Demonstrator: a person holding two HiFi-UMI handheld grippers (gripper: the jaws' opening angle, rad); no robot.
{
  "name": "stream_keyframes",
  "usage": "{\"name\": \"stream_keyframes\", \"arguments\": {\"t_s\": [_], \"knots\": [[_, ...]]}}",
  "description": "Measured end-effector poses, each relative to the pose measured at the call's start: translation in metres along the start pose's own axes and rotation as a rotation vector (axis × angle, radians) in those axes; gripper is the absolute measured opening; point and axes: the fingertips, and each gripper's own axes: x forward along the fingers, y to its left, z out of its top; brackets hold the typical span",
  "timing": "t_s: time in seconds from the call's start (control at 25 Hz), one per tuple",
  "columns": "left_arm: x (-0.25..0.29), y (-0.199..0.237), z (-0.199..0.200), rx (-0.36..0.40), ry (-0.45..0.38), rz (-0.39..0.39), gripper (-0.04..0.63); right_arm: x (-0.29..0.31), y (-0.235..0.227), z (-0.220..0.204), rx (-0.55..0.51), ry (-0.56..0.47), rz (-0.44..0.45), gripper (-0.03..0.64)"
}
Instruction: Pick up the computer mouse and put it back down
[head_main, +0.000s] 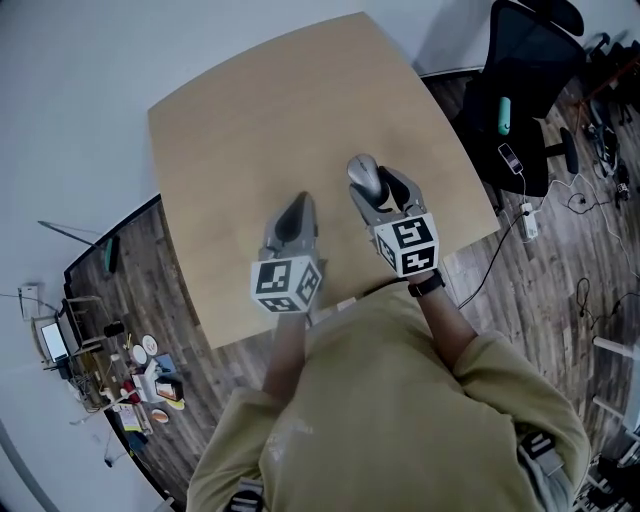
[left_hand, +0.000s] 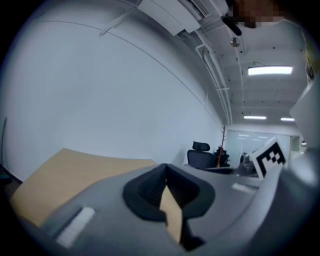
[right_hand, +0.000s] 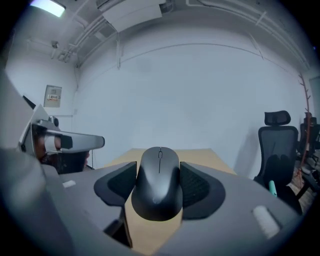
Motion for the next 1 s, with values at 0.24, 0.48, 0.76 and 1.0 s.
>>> {"name": "stream_keyframes", "arguments": {"t_s": [0.24,0.48,0.76,1.0], "knots": [[-0.030,0.012,0.062,0.060,-0.131,0.036,0.000,-0.026,0.038,0.086,-0.046,-0.226,0.023,0.273],[-0.057,0.012,0.110,0.114,-0.257,0.078,0.000,-0.058,0.060,0.138,-0.094,-0.399,0.036,0.273],[-0.081,0.018,0.136,0.170,-0.329,0.100,-0.006,-0.078,0.083,0.168,-0.186,-0.483,0.009,0.273],[-0.077,0.026,0.129,0.101,-0.355,0.113,-0.003,-0.069,0.080,0.163,-0.211,-0.467,-0.004,0.273]]}}
